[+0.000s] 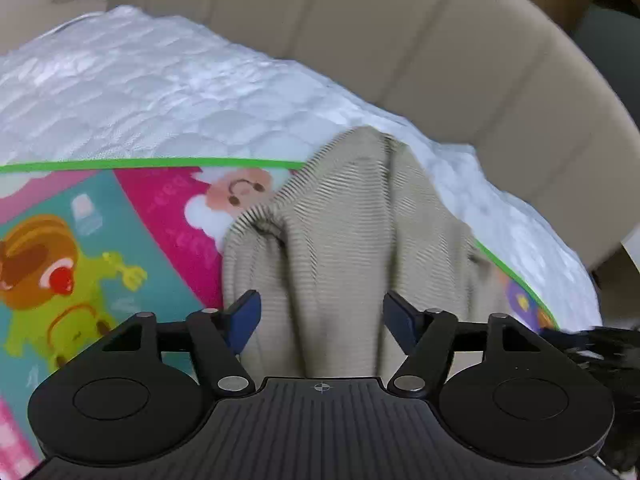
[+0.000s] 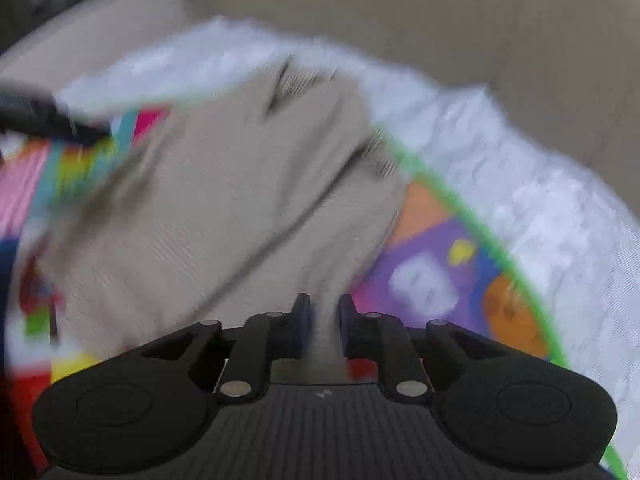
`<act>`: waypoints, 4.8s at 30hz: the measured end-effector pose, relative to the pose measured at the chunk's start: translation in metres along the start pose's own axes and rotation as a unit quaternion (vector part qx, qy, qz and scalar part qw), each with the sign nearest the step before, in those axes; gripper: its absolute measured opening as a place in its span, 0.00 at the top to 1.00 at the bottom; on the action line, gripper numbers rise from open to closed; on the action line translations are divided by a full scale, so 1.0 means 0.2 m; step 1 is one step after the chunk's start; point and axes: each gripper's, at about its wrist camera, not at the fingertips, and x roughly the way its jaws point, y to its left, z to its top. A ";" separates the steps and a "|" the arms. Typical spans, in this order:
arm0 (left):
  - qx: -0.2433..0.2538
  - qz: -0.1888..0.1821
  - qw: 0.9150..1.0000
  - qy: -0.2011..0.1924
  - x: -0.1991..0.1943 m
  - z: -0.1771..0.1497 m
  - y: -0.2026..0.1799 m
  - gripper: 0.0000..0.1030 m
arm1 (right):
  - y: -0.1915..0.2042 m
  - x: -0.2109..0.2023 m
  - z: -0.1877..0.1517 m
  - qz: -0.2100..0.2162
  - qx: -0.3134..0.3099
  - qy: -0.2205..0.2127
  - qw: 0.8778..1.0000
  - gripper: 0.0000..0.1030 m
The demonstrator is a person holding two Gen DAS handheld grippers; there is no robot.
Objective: Fold clothes
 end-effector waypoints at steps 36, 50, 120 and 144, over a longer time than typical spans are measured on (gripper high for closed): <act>-0.135 -0.145 0.980 -0.019 0.19 -0.15 0.26 0.30 | 0.58 -0.08 0.50 -0.050 0.137 -0.144 0.979 0.68; -0.130 -0.146 0.981 -0.015 0.13 -0.11 0.24 0.19 | 0.03 0.42 0.21 -0.023 0.197 -0.166 0.966 0.58; 0.219 0.095 0.970 -0.041 -0.12 0.01 -0.06 0.08 | 0.90 0.42 -0.04 0.069 -0.199 0.007 0.978 0.96; 0.423 0.109 0.899 0.043 0.11 -0.41 -0.23 0.26 | -0.78 0.17 0.43 -0.242 0.144 -0.131 0.951 0.78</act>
